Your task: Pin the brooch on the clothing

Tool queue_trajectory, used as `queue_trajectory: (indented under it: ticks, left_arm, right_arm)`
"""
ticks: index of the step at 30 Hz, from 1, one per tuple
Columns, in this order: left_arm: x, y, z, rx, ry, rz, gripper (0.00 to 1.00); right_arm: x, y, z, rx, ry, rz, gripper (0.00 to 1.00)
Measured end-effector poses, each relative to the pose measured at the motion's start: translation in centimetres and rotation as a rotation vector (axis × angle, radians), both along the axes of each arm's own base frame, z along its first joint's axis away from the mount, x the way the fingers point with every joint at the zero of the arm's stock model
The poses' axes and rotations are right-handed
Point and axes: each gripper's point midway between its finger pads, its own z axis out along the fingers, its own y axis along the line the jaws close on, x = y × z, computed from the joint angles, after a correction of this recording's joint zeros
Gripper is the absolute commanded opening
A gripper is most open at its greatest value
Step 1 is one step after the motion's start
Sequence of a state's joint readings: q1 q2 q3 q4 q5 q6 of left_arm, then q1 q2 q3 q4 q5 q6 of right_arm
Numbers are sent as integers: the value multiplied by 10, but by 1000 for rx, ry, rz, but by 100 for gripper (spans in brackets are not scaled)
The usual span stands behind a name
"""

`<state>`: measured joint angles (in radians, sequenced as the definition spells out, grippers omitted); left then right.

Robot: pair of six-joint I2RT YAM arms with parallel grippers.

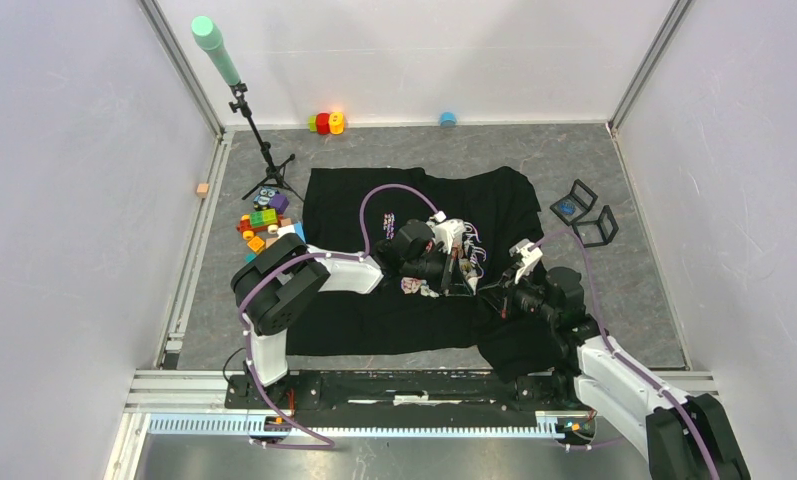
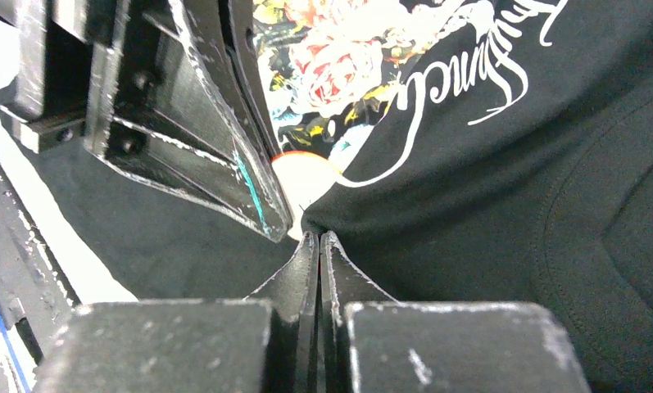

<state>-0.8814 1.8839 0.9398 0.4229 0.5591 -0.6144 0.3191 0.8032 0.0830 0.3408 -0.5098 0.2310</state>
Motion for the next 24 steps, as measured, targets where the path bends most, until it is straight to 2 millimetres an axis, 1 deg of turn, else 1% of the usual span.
queue_trajectory:
  ticks: [4, 7, 9, 13, 16, 20, 24]
  left_arm:
    - [4, -2, 4, -14, -17, 13, 2]
    - [5, -3, 5, -19, -23, 16, 2]
    - [5, -3, 5, -21, -24, 16, 2]
    - [6, -3, 8, -30, -31, 15, 2]
    - [5, -3, 13, -42, -38, 14, 2]
    - [4, -4, 22, -60, -49, 8, 2]
    - [3, -4, 24, -66, -49, 1, 2]
  right_arm:
    - [-2, -2, -9, -20, 35, -9, 0]
    - [-2, -2, -9, -24, 37, -12, 1]
    - [-2, -2, -8, -25, 34, -13, 12]
    - [-2, -4, -3, -31, 19, -14, 27]
    - [-2, -5, 4, -34, -5, -17, 34]
    - [0, -5, 14, -28, -40, -19, 34]
    - [0, -5, 20, -26, -54, -18, 32]
